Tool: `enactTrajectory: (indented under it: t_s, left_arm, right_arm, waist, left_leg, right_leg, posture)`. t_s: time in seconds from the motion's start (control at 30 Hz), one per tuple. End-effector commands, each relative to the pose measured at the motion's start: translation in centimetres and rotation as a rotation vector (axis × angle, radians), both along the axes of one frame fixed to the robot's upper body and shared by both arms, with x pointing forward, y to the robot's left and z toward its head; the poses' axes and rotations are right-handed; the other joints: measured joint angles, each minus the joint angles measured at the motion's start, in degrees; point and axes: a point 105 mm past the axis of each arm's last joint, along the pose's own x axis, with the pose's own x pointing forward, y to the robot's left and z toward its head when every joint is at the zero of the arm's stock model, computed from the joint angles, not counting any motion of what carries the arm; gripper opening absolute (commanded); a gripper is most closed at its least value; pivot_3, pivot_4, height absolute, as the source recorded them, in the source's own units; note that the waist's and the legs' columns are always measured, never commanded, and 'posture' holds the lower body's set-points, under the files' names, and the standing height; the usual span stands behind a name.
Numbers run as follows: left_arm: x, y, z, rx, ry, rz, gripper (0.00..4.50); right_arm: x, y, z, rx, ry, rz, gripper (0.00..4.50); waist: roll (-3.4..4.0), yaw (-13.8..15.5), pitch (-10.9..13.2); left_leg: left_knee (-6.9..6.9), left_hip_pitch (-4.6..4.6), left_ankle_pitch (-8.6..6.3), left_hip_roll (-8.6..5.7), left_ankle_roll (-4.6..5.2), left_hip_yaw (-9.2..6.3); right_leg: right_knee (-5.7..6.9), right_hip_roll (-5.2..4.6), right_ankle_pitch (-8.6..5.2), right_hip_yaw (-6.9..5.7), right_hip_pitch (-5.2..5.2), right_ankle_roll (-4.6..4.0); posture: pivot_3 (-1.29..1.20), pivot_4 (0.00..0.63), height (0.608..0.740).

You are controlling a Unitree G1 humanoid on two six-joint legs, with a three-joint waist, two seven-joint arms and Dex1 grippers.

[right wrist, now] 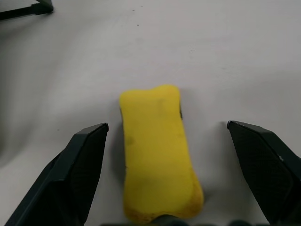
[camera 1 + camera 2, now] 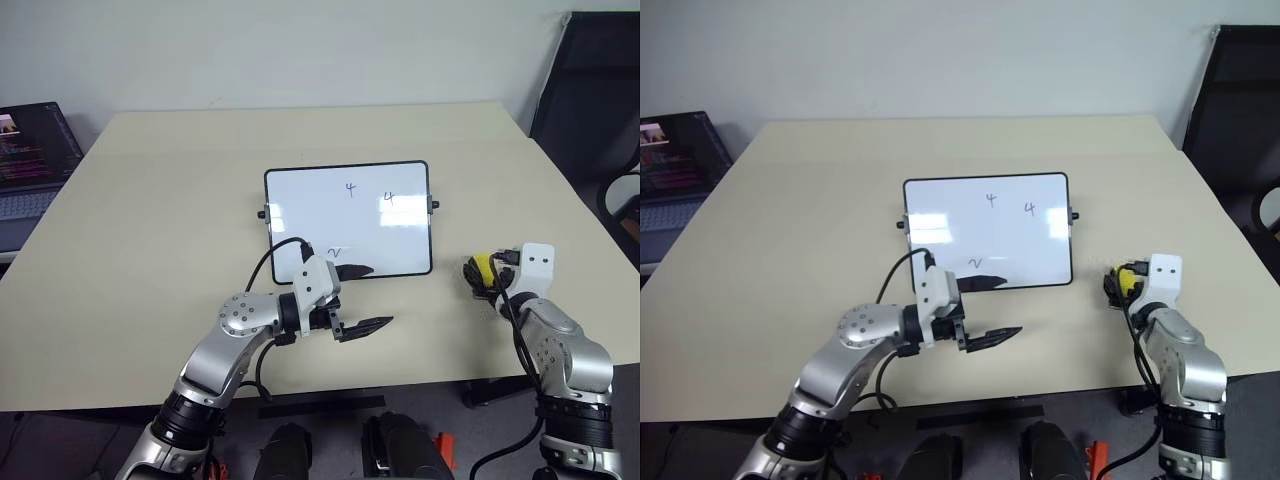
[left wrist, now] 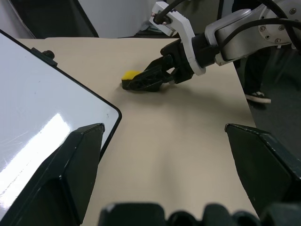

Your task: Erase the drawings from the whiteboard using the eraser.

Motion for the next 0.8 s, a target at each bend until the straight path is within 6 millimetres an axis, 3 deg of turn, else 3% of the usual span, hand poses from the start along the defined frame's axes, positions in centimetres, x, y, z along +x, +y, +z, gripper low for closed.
enactTrajectory:
  t_s: [0.03,0.27,0.3,0.57,0.8]
  left_arm:
    - [-0.1,-0.2,1.2,-0.020,-0.046,-0.010,4.50]
    - [0.0,-0.1,1.4,-0.021,-0.051,-0.009,4.50]
    - [0.0,-0.2,1.4,-0.021,-0.051,-0.008,4.50]
    - [0.4,0.0,1.4,-0.020,-0.060,0.024,4.50]
    - [2.8,0.7,1.6,-0.071,-0.113,0.269,4.50]
  right_arm:
    - [0.1,-0.5,0.8,0.024,-0.024,-0.030,3.87]
    - [0.1,-0.4,0.6,0.028,-0.020,-0.039,1.43]
    - [0.1,-0.4,0.7,0.027,-0.020,-0.039,1.31]
    - [0.3,0.1,1.5,-0.037,-0.052,-0.004,1.30]
    - [0.0,2.2,4.4,-0.169,-0.233,0.121,1.30]
  waist:
    - [0.00,0.0,0.0]
    - [0.00,0.0,0.0]
    - [0.00,0.0,0.0]
    - [0.00,0.0,0.0]
    - [0.00,0.0,0.0]
  left_leg:
    - [0.00,0.00,0.00,0.00,0.00,0.00]
    - [0.00,0.00,0.00,0.01,0.00,0.02]
    - [0.00,0.01,0.00,0.01,0.00,0.02]
    - [0.00,0.00,0.00,0.01,0.00,0.04]
    - [0.00,0.01,0.00,0.01,0.00,0.06]
  right_leg:
    - [0.00,0.00,0.00,-0.01,0.00,0.00]
    - [0.00,0.02,0.00,0.00,0.00,0.00]
    - [0.00,0.02,0.00,0.01,0.00,0.00]
    - [0.00,0.03,0.00,0.02,0.00,0.01]
    - [-0.03,0.03,0.03,0.04,-0.02,0.05]
  posture:
    - [0.00,0.150,0.740]
    - [0.00,0.150,0.740]
    - [0.00,0.150,0.740]
    - [0.00,0.150,0.740]
    - [0.00,0.150,0.740]
